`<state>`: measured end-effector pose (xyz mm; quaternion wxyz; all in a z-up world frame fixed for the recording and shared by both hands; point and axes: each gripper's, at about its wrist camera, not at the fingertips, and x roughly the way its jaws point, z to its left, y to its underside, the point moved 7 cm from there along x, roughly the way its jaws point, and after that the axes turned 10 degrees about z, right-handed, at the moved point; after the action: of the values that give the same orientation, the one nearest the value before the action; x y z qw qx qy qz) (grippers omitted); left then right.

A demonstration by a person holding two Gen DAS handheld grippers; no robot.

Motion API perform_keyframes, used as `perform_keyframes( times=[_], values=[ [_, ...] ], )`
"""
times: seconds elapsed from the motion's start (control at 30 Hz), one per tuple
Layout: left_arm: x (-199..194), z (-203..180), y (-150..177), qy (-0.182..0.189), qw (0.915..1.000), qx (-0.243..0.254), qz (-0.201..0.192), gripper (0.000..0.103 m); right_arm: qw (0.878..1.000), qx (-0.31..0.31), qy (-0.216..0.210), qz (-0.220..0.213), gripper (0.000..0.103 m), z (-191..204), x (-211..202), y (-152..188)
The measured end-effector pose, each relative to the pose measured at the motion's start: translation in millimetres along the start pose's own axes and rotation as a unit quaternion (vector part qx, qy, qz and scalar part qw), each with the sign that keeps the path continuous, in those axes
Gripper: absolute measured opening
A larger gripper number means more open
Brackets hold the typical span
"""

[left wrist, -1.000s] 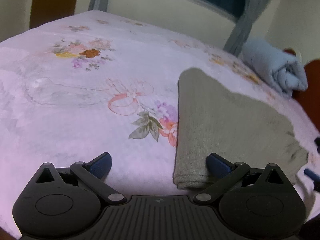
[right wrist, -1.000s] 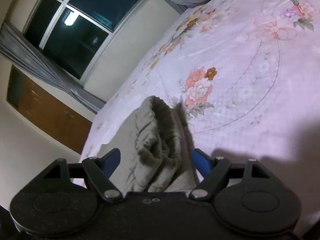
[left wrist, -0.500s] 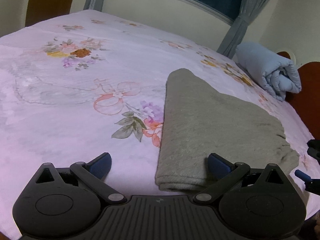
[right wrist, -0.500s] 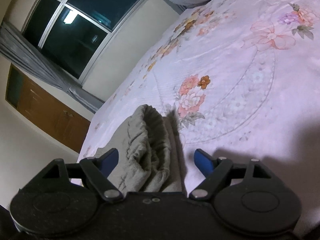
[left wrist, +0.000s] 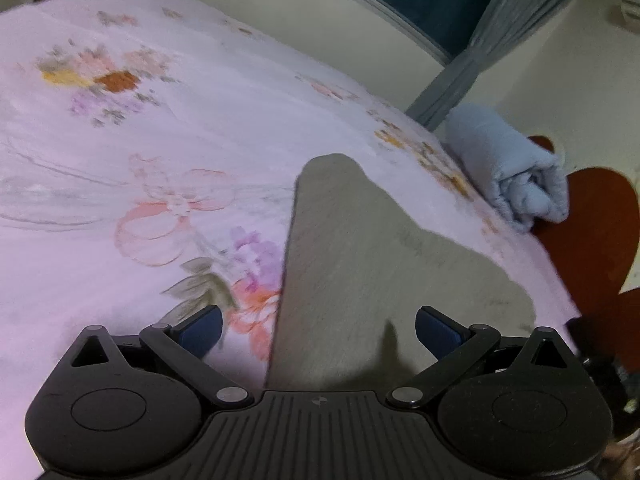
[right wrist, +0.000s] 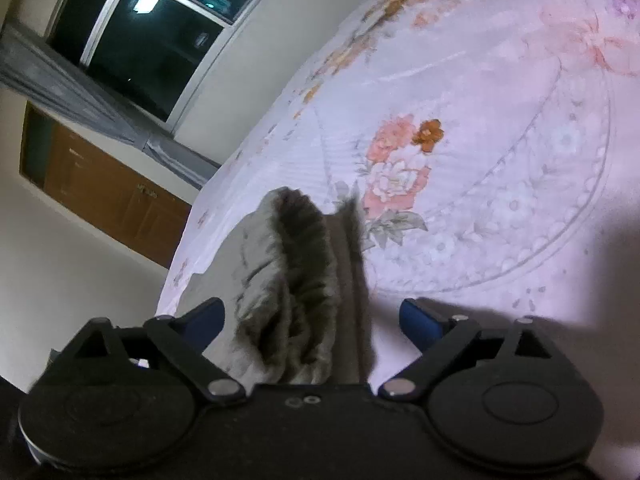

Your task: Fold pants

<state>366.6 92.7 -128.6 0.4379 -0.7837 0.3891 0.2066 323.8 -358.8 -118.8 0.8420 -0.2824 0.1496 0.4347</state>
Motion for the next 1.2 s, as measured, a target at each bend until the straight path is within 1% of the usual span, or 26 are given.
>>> perform_keyframes(
  times=[0.1, 0.13, 0.3, 0.37, 0.47, 0.6, 0.67, 0.7, 0.73, 0.77, 0.8, 0.83, 0.87, 0.9, 0.97, 1.03, 1.07, 1.1, 1.2],
  values=[
    [13, 0, -6, 0.033, 0.9992, -0.015, 0.016, 0.102, 1.000, 0.006, -0.022, 0.011, 0.095, -3, 6, -1],
    [17, 0, -8, 0.040, 0.9988, -0.019, 0.020, 0.102, 0.999, 0.005, -0.034, 0.018, 0.095, -2, 9, -1],
    [32, 3, -14, 0.073, 0.9960, -0.043, 0.028, 0.102, 0.997, -0.009, -0.051, 0.050, 0.093, 7, 26, -3],
    [36, 2, -16, 0.088, 0.9943, -0.051, 0.031, 0.102, 0.996, -0.010, -0.066, 0.059, 0.093, 10, 31, -3],
    [44, 2, -20, 0.095, 0.9936, -0.048, 0.037, 0.102, 0.994, -0.014, -0.076, 0.077, 0.093, 15, 41, -4],
    [56, 0, -25, 0.111, 0.9915, -0.051, 0.045, 0.101, 0.992, -0.009, -0.091, 0.087, 0.094, 17, 48, -8],
    [61, -2, -27, 0.112, 0.9913, -0.047, 0.052, 0.101, 0.991, -0.004, -0.100, 0.093, 0.094, 18, 51, -12],
    [64, -4, -28, 0.111, 0.9913, -0.043, 0.055, 0.099, 0.990, -0.004, -0.103, 0.096, 0.093, 19, 53, -12],
    [66, -7, -28, 0.112, 0.9912, -0.038, 0.059, 0.092, 0.989, -0.004, -0.104, 0.101, 0.092, 19, 54, -13],
    [69, -9, -28, 0.097, 0.9927, -0.034, 0.064, 0.075, 0.989, -0.008, -0.104, 0.108, 0.088, 21, 57, -13],
    [72, -8, -28, 0.075, 0.9943, -0.028, 0.069, 0.063, 0.988, -0.011, -0.103, 0.113, 0.084, 23, 59, -13],
    [73, -7, -29, 0.070, 0.9946, -0.026, 0.071, 0.061, 0.988, -0.013, -0.101, 0.116, 0.081, 26, 61, -14],
    [74, -6, -29, 0.073, 0.9944, -0.030, 0.071, 0.057, 0.988, -0.011, -0.102, 0.119, 0.073, 26, 63, -15],
    [74, -5, -29, 0.074, 0.9942, -0.031, 0.072, 0.052, 0.987, -0.006, -0.101, 0.122, 0.061, 24, 65, -17],
    [74, -6, -29, 0.080, 0.9938, -0.026, 0.072, 0.043, 0.988, 0.000, -0.089, 0.129, 0.049, 19, 66, -19],
    [71, -7, -29, 0.085, 0.9938, -0.024, 0.068, 0.035, 0.988, -0.019, -0.089, 0.128, 0.045, 25, 64, -19],
    [69, -9, -30, 0.091, 0.9937, -0.025, 0.062, 0.028, 0.988, -0.032, -0.085, 0.126, 0.043, 30, 63, -19],
    [67, -8, -31, 0.096, 0.9934, -0.027, 0.057, 0.025, 0.988, -0.039, -0.086, 0.123, 0.041, 34, 61, -19],
    [59, -14, -32, 0.103, 0.9938, -0.019, 0.037, 0.023, 0.986, -0.062, -0.099, 0.117, 0.039, 50, 53, -24]
  ],
)
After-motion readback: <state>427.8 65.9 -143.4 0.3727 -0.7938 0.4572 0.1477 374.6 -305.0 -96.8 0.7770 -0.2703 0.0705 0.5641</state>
